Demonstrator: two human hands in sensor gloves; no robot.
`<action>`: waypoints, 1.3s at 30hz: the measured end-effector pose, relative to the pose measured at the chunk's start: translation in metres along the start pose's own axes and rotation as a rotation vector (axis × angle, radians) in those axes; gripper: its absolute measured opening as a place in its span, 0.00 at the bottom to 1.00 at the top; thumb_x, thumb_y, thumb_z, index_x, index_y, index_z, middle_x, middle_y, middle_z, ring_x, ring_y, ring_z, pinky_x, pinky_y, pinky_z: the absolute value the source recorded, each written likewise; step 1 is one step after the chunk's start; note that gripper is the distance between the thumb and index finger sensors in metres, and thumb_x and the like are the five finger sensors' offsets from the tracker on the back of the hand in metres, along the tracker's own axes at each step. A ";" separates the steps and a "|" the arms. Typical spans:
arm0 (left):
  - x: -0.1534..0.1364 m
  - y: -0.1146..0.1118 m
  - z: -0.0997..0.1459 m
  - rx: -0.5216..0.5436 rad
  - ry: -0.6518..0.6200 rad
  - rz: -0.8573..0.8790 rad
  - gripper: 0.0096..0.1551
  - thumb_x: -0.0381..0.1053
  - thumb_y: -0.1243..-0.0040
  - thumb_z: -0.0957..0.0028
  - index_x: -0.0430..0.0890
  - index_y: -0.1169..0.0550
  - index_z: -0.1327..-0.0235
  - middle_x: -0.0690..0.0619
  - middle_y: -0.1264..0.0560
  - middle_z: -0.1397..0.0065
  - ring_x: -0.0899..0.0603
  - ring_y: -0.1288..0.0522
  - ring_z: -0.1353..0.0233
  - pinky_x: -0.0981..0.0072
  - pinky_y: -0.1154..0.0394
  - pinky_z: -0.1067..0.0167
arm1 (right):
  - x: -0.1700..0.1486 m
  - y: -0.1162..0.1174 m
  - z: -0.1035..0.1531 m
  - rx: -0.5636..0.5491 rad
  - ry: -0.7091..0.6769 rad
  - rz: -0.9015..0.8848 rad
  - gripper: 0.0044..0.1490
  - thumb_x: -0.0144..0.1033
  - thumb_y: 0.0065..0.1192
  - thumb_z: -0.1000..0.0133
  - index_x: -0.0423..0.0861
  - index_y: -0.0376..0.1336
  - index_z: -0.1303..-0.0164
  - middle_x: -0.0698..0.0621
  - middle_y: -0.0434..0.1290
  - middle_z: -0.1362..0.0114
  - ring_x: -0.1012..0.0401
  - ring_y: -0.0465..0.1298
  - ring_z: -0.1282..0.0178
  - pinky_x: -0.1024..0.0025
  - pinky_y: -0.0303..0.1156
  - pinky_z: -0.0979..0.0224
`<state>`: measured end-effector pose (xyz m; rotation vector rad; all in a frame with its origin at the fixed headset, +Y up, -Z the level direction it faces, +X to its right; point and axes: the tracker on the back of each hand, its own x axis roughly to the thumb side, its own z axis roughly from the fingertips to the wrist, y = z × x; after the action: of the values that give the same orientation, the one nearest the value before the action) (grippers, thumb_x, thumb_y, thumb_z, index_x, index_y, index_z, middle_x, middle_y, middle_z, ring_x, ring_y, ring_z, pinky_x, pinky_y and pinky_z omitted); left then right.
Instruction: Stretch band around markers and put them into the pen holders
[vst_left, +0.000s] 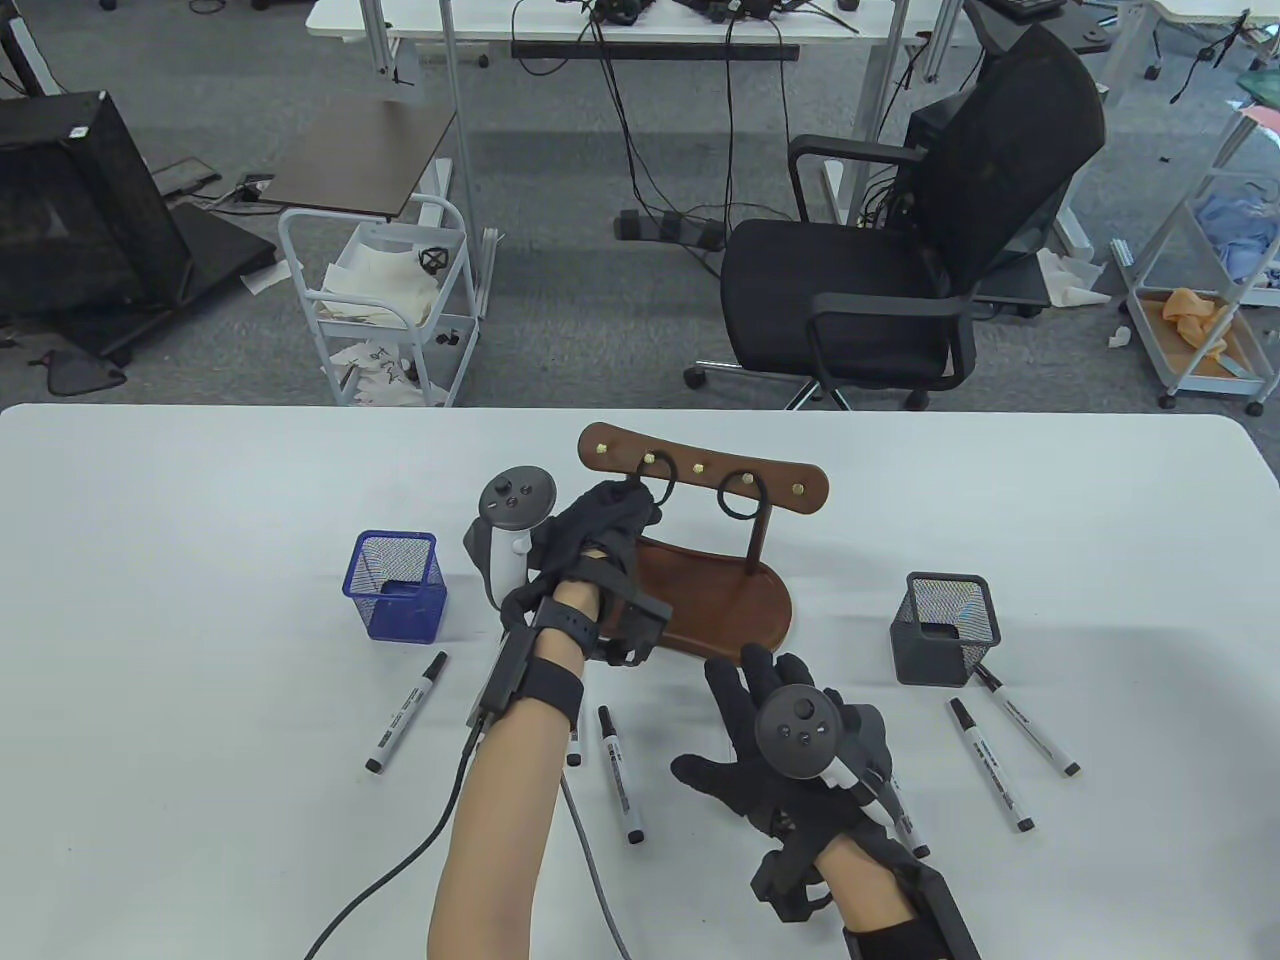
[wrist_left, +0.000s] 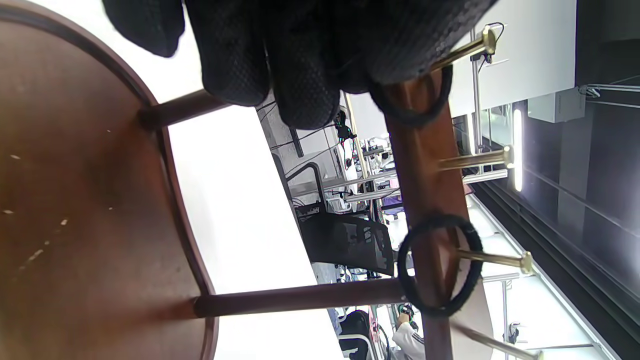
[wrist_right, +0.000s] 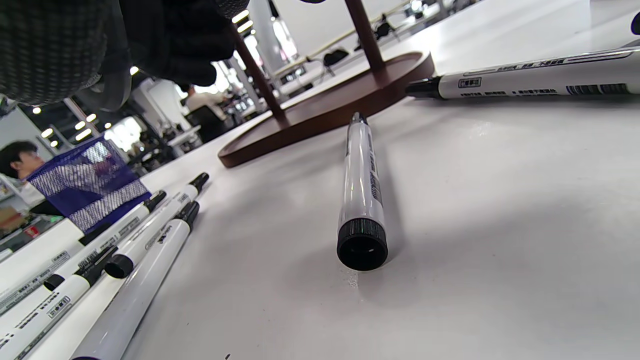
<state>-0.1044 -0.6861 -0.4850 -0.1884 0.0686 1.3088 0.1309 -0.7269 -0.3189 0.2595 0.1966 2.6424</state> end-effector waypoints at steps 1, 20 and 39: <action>0.000 0.001 0.000 -0.005 -0.002 -0.001 0.23 0.52 0.42 0.35 0.43 0.27 0.33 0.44 0.21 0.27 0.31 0.28 0.22 0.29 0.37 0.27 | 0.000 0.000 0.000 0.001 0.000 0.000 0.63 0.70 0.66 0.56 0.58 0.44 0.16 0.46 0.39 0.04 0.38 0.36 0.09 0.23 0.37 0.20; 0.020 0.016 0.017 -0.023 -0.056 0.010 0.23 0.52 0.40 0.36 0.42 0.25 0.34 0.44 0.20 0.28 0.31 0.27 0.23 0.29 0.37 0.28 | -0.001 0.000 0.000 0.005 0.004 -0.001 0.63 0.70 0.66 0.56 0.58 0.44 0.15 0.46 0.39 0.04 0.38 0.37 0.09 0.23 0.38 0.20; -0.002 0.050 0.072 -0.077 -0.083 -0.085 0.22 0.53 0.40 0.36 0.42 0.24 0.36 0.43 0.19 0.29 0.31 0.27 0.24 0.29 0.37 0.28 | 0.002 0.001 0.000 0.011 0.008 0.013 0.62 0.70 0.66 0.56 0.57 0.45 0.16 0.45 0.40 0.05 0.38 0.38 0.09 0.24 0.41 0.19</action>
<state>-0.1572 -0.6631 -0.4189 -0.2004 -0.0602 1.2342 0.1288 -0.7271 -0.3184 0.2543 0.2133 2.6566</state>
